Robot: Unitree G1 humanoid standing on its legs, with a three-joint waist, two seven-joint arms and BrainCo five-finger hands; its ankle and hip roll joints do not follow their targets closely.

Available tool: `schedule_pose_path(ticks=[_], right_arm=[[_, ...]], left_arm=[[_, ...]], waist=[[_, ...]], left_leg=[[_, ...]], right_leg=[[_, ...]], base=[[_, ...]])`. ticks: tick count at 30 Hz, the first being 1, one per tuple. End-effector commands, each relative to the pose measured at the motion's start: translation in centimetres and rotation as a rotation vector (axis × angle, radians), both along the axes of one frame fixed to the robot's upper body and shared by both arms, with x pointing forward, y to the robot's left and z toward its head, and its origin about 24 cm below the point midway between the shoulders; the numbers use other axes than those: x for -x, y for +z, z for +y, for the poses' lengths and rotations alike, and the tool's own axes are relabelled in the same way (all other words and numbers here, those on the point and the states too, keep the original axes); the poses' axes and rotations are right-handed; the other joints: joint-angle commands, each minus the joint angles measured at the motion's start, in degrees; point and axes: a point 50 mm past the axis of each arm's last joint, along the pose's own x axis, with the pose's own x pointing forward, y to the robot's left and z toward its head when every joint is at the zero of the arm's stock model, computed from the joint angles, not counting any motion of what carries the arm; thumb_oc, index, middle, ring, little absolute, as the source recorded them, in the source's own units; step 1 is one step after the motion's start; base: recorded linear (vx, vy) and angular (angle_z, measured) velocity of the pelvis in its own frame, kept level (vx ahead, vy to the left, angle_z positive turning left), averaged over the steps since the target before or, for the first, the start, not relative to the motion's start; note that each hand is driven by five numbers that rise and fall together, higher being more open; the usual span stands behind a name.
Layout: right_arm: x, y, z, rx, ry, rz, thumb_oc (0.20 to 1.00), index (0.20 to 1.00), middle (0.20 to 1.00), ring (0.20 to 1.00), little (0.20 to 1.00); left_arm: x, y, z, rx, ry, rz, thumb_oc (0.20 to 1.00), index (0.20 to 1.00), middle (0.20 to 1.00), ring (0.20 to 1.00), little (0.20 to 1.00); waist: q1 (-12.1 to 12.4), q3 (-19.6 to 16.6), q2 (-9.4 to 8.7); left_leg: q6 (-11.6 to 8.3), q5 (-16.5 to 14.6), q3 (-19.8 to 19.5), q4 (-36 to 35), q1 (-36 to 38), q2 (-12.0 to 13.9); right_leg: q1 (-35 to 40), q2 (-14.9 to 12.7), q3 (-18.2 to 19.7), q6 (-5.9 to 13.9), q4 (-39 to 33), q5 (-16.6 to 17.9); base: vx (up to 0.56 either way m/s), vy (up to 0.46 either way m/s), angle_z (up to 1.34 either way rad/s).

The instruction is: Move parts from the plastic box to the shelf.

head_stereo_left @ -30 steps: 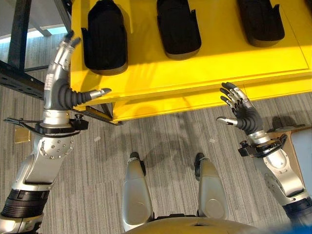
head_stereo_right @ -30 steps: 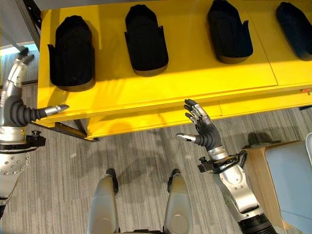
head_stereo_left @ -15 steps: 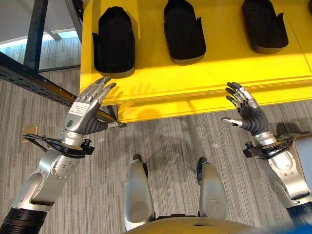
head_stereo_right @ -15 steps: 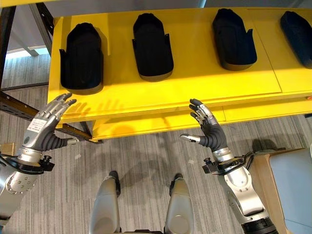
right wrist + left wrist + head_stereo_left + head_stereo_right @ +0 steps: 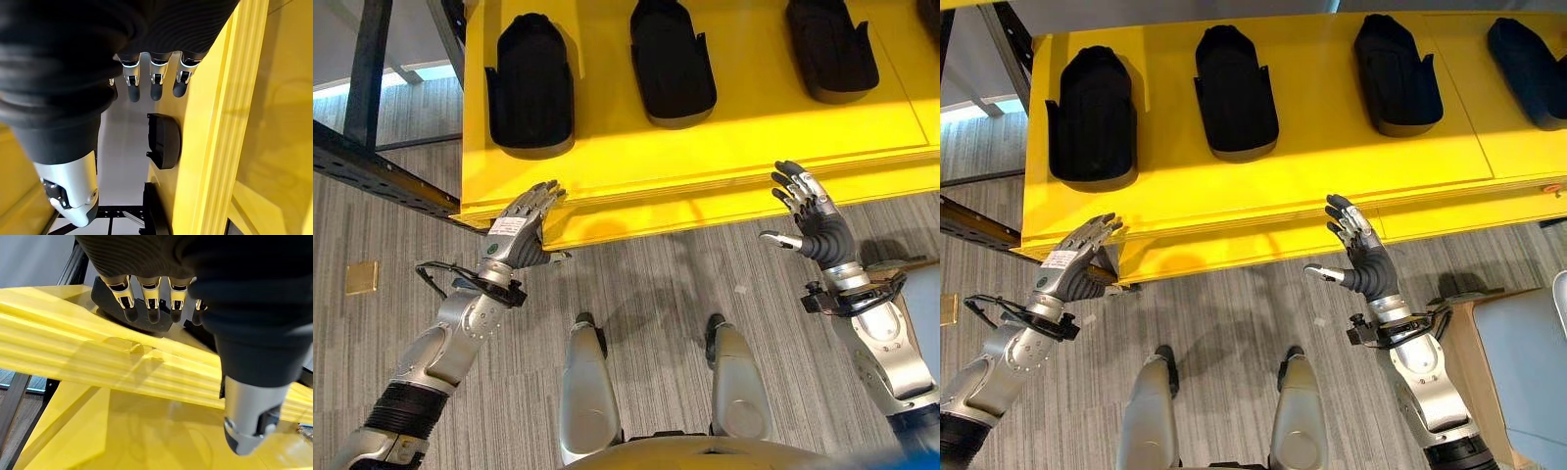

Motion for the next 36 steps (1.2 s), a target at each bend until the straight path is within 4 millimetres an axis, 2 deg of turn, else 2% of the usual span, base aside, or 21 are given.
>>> schedule_pose_path(ticks=[1,12,30,36], right_arm=[[0.0,1.4,0.0,-0.033,-0.022,-0.104,1.000,1.000,1.000,1.000,1.000],[-0.1,1.1,0.1,-0.038,-0.022,-0.085,1.000,1.000,1.000,1.000,1.000],[0.2,1.0,0.0,-0.039,-0.017,-0.082,1.000,1.000,1.000,1.000,1.000],[0.2,1.0,0.1,-0.042,-0.011,-0.078,1.000,1.000,1.000,1.000,1.000]], left_arm=[[-0.3,0.4,0.0,-0.019,0.013,-0.062,1.000,1.000,1.000,1.000,1.000],[-1.9,-0.7,0.6,0.008,0.111,-0.055,1.000,1.000,1.000,1.000,1.000],[-4.7,-0.9,1.2,-0.002,0.233,-0.074,1.000,1.000,1.000,1.000,1.000],[-5.8,-0.9,0.8,-0.006,0.241,-0.062,1.000,1.000,1.000,1.000,1.000]], waist=[[0.5,-2.7,-1.31],[0.0,-2.7,-1.53],[-1.4,-2.9,-2.23],[-1.9,-3.1,-2.32]], left_leg=[[-0.15,6.2,-3.2,-3.5,1.0,1.5],[-0.11,5.8,-3.1,-2.5,0.1,1.6],[-0.34,5.1,-2.7,-1.1,-1.0,2.0],[-0.40,5.1,-2.4,-1.0,-1.2,2.1]], right_leg=[[-1.0,-1.2,3.1,0.41,1.8,6.1],[-2.2,-1.1,3.5,0.27,2.8,5.9],[-4.0,-0.8,4.2,0.44,4.0,5.6],[-4.4,-0.6,4.5,0.51,3.9,5.7]], base=[[0.01,0.017,-0.10],[0.00,0.001,-0.01],[0.00,0.004,-0.02],[0.00,0.002,-0.02]])
